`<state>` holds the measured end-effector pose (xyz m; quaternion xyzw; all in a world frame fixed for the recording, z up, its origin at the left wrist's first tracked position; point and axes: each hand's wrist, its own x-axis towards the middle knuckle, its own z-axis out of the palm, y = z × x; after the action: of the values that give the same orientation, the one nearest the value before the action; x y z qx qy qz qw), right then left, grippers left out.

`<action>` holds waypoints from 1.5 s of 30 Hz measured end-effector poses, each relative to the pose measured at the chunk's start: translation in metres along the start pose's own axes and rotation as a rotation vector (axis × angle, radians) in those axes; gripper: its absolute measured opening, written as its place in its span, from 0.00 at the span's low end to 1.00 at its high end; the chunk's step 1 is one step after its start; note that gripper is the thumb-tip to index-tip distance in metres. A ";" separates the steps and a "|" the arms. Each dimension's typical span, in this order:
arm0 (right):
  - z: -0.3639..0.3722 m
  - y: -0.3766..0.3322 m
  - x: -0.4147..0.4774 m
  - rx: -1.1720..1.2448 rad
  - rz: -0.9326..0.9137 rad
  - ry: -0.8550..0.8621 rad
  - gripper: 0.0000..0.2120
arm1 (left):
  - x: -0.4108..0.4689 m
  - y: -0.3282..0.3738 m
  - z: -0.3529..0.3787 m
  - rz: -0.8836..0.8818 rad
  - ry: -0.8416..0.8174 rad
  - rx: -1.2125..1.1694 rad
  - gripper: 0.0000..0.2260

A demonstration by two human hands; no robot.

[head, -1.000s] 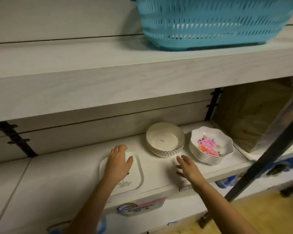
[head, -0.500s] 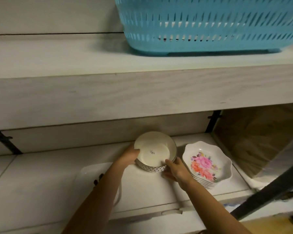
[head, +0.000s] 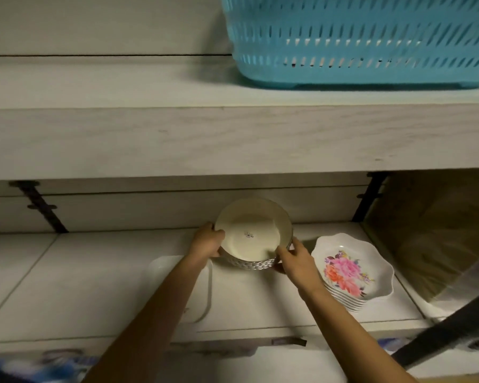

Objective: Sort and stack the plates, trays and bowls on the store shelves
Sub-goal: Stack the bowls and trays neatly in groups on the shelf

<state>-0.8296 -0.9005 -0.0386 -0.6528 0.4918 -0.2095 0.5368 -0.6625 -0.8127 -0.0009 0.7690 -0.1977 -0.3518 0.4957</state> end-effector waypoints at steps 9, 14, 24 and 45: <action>0.066 -0.072 -0.049 0.078 -0.094 -0.144 0.07 | -0.037 -0.008 -0.104 0.056 0.169 -0.067 0.10; 0.129 -0.094 -0.076 0.063 -0.133 -0.212 0.12 | -0.053 -0.031 -0.179 0.082 0.230 -0.039 0.05; 0.259 -0.103 -0.120 -0.004 -0.083 -0.226 0.07 | -0.064 -0.103 -0.301 -0.006 0.229 -0.025 0.15; 0.322 -0.057 -0.146 -0.295 -0.022 -0.111 0.14 | -0.048 -0.194 -0.333 -0.079 0.044 0.006 0.16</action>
<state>-0.6105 -0.6178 -0.0581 -0.7406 0.4796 -0.1045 0.4589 -0.4575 -0.4905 -0.0722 0.7853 -0.1573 -0.3534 0.4833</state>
